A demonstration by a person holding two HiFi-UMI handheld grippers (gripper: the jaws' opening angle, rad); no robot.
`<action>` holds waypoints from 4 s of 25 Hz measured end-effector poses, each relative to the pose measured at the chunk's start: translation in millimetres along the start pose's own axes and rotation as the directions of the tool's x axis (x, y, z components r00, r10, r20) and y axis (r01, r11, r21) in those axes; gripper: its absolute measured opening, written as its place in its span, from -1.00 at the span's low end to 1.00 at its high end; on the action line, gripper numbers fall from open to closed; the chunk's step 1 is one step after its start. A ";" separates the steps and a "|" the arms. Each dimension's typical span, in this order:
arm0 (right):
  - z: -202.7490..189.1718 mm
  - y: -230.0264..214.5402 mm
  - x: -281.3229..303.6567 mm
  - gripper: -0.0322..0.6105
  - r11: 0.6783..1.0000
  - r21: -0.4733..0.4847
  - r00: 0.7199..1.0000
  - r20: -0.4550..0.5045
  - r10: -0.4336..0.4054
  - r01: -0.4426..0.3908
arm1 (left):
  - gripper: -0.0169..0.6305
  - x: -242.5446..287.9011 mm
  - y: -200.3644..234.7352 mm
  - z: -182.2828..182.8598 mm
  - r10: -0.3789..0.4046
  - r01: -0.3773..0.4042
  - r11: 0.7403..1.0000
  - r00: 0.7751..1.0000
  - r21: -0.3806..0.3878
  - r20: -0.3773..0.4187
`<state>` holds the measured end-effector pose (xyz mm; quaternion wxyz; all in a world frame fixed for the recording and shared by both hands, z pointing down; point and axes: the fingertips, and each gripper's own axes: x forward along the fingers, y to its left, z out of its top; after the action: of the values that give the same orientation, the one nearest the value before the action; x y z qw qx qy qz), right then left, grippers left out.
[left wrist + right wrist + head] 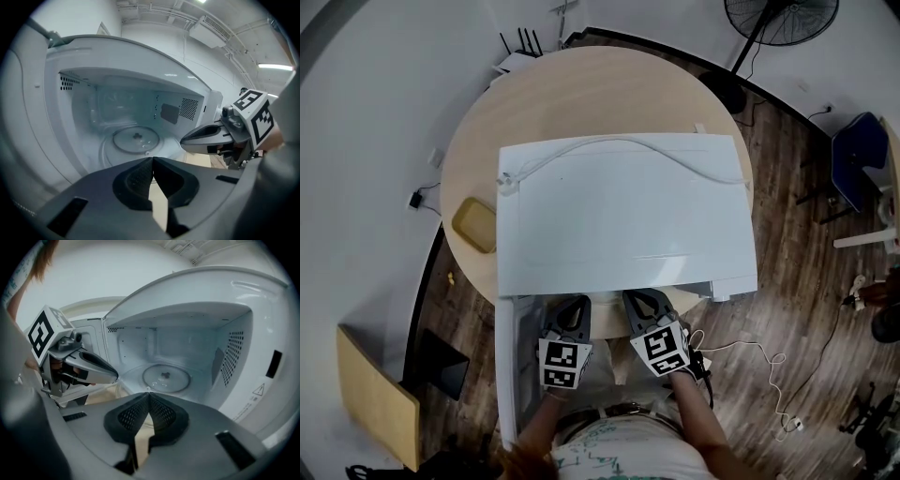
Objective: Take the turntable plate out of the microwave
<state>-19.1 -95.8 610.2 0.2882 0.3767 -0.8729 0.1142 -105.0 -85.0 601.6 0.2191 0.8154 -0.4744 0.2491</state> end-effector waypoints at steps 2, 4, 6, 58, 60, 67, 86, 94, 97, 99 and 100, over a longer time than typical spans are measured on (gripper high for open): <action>-1.9 -1.0 2.3 -0.93 1.000 0.007 1.000 -0.004 -0.001 0.001 | -0.91 1.8 3.4 -4.4 0.005 -0.005 1.000 1.000 -0.018 -0.001; -2.7 -1.4 4.9 -0.93 0.999 0.043 1.000 0.015 0.007 -0.008 | -0.91 3.4 7.5 -6.5 0.009 -0.008 0.997 1.000 -0.076 0.010; -4.9 -3.6 4.9 -0.93 0.994 0.111 0.999 0.035 0.010 -0.013 | -0.90 4.0 11.7 -9.0 0.024 -0.021 0.991 0.999 -0.135 0.022; -39.2 -26.9 -33.7 -0.93 0.979 0.195 0.998 -0.022 -0.050 0.054 | -0.51 51.5 31.7 -37.7 0.046 0.041 0.433 0.997 -0.900 0.068; -41.9 -24.9 -36.8 -0.93 0.975 0.212 0.998 -0.022 -0.066 0.069 | -0.53 50.5 30.2 -37.8 0.036 0.049 0.423 0.997 -0.905 0.071; -54.2 -17.1 -41.4 -0.93 0.972 0.225 0.998 -0.029 -0.062 0.067 | -0.57 47.2 25.7 -36.4 0.028 0.077 0.418 0.995 -0.905 0.098; -62.5 -32.0 -49.8 -0.93 0.961 0.272 0.998 0.011 -0.062 0.056 | -0.64 20.3 12.5 -46.6 0.053 0.099 0.430 0.989 -0.897 0.135; -65.5 -32.4 -41.4 -0.66 0.904 0.428 0.999 0.034 -0.018 0.001 | -0.64 7.4 -2.8 -60.6 0.046 0.109 0.416 0.989 -0.903 0.140; -70.2 -31.4 -32.6 -0.41 0.865 0.500 0.999 0.027 0.021 -0.031 | -0.64 2.4 -9.1 -67.1 0.048 0.109 0.409 0.989 -0.906 0.141; -71.7 -31.3 -26.5 -0.35 0.828 0.558 0.998 0.035 0.047 -0.058 | -0.64 -0.1 -13.5 -70.5 0.050 0.111 0.399 0.989 -0.910 0.142; -72.4 -31.8 -23.7 -0.31 0.802 0.593 0.997 0.044 0.056 -0.072 | -0.64 -1.2 -16.0 -72.0 0.050 0.112 0.396 0.988 -0.912 0.143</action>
<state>47.1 -73.6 654.1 0.1413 0.4196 -0.8089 0.3868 -105.7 -34.2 655.1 0.5999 0.5853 -0.5326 -0.1173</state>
